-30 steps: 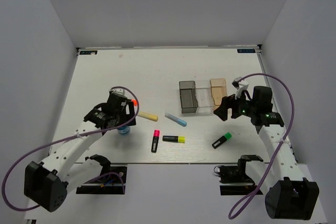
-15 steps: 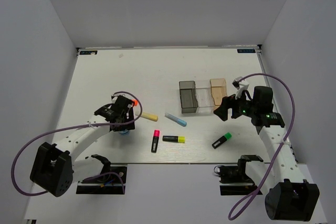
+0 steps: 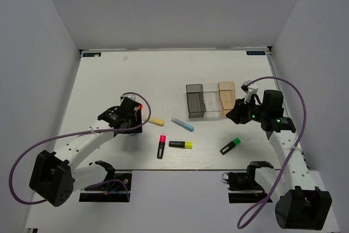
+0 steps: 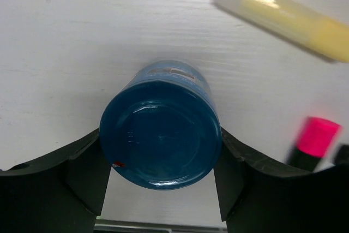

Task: Sort the stationery into containers
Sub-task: Grab a piece of stationery with the left arm, then place the stationery into the container

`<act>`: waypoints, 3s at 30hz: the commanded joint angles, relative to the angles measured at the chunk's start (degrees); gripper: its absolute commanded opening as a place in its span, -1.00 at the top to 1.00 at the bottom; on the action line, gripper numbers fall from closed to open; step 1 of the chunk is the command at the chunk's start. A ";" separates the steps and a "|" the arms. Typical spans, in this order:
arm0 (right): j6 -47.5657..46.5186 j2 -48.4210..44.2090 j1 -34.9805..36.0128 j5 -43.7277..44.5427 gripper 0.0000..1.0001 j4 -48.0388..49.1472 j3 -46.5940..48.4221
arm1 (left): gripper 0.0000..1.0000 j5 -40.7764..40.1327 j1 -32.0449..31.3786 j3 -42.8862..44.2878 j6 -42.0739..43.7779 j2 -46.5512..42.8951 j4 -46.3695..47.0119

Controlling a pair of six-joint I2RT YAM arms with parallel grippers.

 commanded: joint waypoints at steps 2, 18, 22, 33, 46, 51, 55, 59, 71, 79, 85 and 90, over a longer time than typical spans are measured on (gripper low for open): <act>-0.44 0.14 -0.14 -2.50 0.74 -0.44 2.90 | 1.00 3.81 -6.41 11.73 0.46 -0.95 0.90; -0.53 -0.29 -0.14 -1.09 0.34 -1.22 3.51 | 1.00 13.39 -15.92 57.62 1.77 38.77 3.36; -0.52 -0.03 -0.14 -0.92 0.30 -1.57 3.69 | 1.00 15.05 -16.18 65.52 2.21 46.49 4.05; -1.32 0.23 -0.05 -1.27 0.22 -2.10 4.22 | 1.00 16.56 -16.18 70.28 1.95 54.60 4.24; -0.88 -0.03 -0.05 -1.62 0.13 -2.10 4.22 | 1.00 14.36 -17.15 74.68 5.02 57.94 -1.65; -0.70 0.14 -0.14 -1.53 0.11 -2.19 4.22 | 1.00 13.05 -17.76 75.91 6.25 58.64 -3.41; -0.53 -0.12 -0.14 -1.62 0.11 -2.10 4.22 | 1.00 11.55 -18.03 76.00 7.22 58.47 -4.55; -0.44 0.14 -0.14 -1.79 0.11 -2.01 4.13 | 1.00 10.67 -18.29 76.70 7.93 59.08 -5.78; -0.44 0.06 -0.05 -1.88 0.08 -2.19 4.13 | 0.56 8.91 -18.55 76.52 9.07 59.88 -6.31; -0.53 0.14 -0.05 -1.71 0.08 -2.19 4.13 | -0.33 10.05 -18.55 77.49 8.54 60.32 -6.14; -0.61 0.06 -0.05 -1.71 0.05 -2.19 4.13 | -0.60 10.84 -18.64 78.54 8.19 60.14 -6.14; -0.61 0.06 -0.05 -1.71 0.05 -2.28 4.04 | -0.78 11.02 -18.64 78.55 7.84 59.96 -6.31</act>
